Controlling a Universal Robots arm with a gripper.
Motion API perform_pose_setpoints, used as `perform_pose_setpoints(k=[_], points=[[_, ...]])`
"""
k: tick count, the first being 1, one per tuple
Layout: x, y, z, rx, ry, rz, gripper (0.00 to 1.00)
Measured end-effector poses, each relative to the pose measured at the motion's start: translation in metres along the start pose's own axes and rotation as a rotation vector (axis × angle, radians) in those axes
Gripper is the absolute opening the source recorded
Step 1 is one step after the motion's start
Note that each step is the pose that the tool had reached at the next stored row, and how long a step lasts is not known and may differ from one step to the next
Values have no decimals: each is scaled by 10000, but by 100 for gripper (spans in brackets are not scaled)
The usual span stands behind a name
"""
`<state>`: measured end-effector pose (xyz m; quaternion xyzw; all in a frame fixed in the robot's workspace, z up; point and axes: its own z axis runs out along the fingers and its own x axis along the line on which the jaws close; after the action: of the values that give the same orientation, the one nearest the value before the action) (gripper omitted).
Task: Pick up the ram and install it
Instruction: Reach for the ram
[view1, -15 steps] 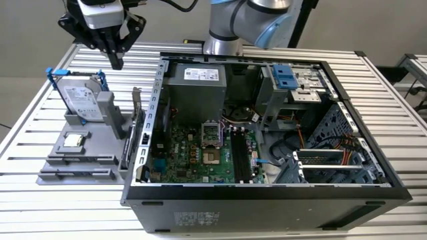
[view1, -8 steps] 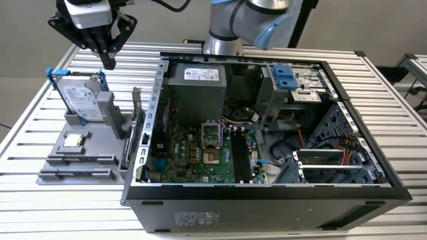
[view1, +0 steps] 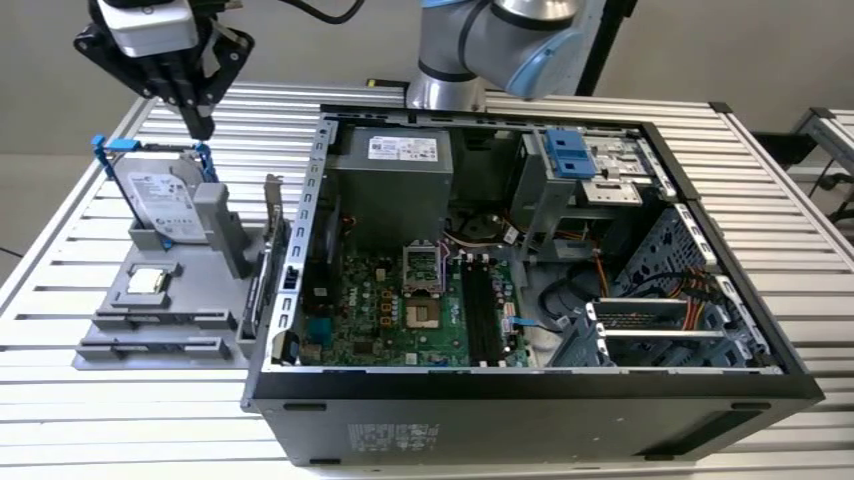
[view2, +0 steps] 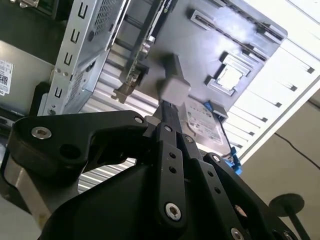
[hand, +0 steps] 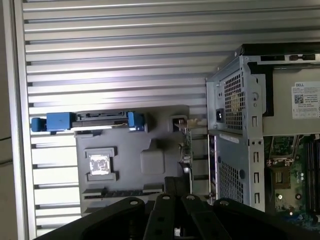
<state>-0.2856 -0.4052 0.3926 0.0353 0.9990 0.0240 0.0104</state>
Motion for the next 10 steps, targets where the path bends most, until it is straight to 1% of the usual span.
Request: perform_pose_setpoints(k=[10], points=[[198,-24,-5,1,1,0,0]])
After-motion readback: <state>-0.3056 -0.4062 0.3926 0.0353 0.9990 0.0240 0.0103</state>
